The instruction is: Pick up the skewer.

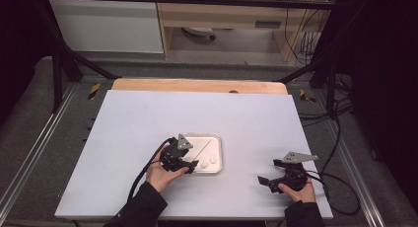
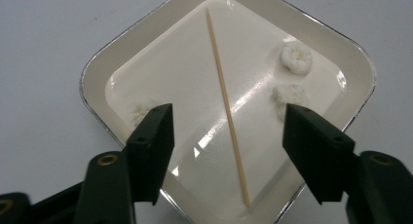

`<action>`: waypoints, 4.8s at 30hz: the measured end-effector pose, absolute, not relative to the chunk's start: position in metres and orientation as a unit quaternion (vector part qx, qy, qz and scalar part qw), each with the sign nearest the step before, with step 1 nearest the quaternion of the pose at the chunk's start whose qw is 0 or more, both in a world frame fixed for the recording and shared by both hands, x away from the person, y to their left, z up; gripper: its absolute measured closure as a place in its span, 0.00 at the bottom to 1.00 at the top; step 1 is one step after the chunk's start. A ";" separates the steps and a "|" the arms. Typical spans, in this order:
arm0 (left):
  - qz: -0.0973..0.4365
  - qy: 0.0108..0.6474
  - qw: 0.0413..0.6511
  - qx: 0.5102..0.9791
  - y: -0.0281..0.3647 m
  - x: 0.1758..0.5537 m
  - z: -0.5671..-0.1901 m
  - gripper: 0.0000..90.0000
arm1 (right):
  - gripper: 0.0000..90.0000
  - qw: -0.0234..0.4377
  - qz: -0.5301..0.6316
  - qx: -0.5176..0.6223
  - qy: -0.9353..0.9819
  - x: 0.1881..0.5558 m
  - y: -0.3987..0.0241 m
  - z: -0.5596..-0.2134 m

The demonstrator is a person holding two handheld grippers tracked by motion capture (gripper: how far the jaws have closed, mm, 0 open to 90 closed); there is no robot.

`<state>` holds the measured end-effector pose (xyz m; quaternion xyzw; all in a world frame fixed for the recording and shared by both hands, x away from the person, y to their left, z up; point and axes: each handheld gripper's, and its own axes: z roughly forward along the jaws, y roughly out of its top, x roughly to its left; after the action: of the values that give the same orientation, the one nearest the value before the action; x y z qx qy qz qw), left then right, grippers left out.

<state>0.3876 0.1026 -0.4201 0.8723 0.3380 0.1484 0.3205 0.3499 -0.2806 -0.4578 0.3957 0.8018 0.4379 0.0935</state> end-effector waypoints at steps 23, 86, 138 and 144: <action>0.142 0.346 0.295 0.880 0.093 0.390 -0.435 0.79 | 0.01 0.092 0.437 0.395 0.803 0.350 -0.280 -0.458; 0.136 0.356 0.379 0.843 0.120 0.377 -0.417 0.99 | 0.01 0.098 0.436 0.386 0.807 0.350 -0.277 -0.457; 0.097 0.246 0.365 0.893 0.089 0.368 -0.390 0.99 | 0.04 0.250 0.311 0.187 0.898 0.338 -0.194 -0.425; 0.095 0.228 0.359 0.900 0.076 0.365 -0.388 0.99 | 0.06 0.262 0.296 0.167 0.903 0.337 -0.188 -0.425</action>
<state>0.3654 0.0757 -0.3883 0.9000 0.2283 0.0949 0.3589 0.3369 -0.1877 -0.4249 0.1668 0.9035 0.2958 0.2616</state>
